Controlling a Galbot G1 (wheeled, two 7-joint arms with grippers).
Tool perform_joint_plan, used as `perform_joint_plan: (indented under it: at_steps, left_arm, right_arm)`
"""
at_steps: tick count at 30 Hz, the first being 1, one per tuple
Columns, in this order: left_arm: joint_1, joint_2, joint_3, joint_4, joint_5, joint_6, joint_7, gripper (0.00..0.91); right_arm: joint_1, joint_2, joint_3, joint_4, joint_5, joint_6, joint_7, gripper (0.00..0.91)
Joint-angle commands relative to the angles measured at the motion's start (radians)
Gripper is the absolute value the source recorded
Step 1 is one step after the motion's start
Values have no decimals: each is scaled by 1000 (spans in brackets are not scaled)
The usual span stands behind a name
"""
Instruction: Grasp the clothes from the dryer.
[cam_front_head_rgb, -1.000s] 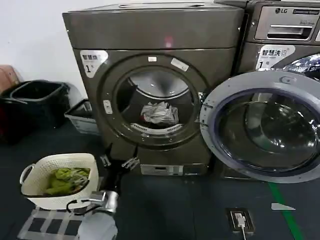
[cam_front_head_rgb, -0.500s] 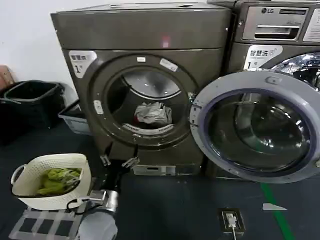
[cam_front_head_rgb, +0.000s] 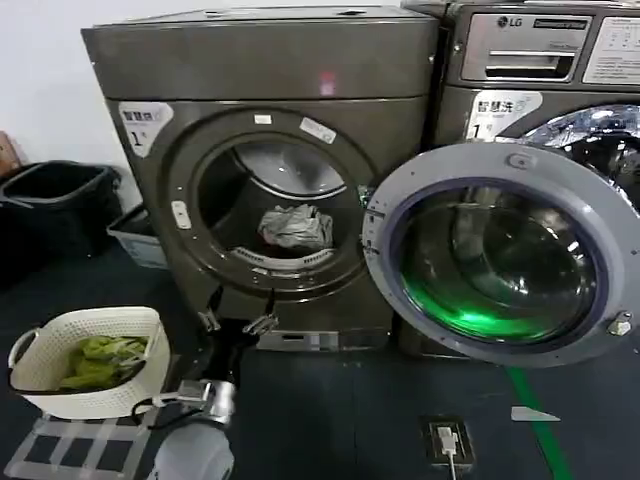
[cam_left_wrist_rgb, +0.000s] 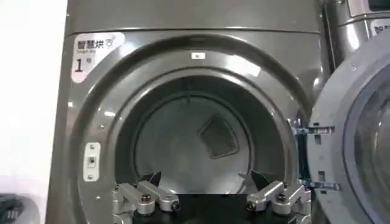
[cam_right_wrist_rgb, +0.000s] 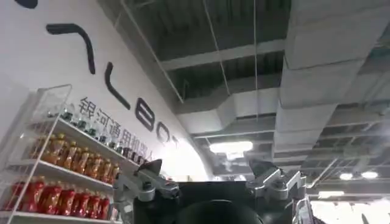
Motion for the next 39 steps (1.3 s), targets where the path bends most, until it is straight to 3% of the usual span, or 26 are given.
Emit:
perform_joint_plan:
  at_steps: [1,39]
  left_arm:
    - [0,1,0,-1,0,0,1,907]
    - [-8,25,-3,-6,-20,3,2,907]
  right_arm:
    - [-1,1,1,1,5,4,-4,907]
    - [-11,25,3,15,14,24,-28,907]
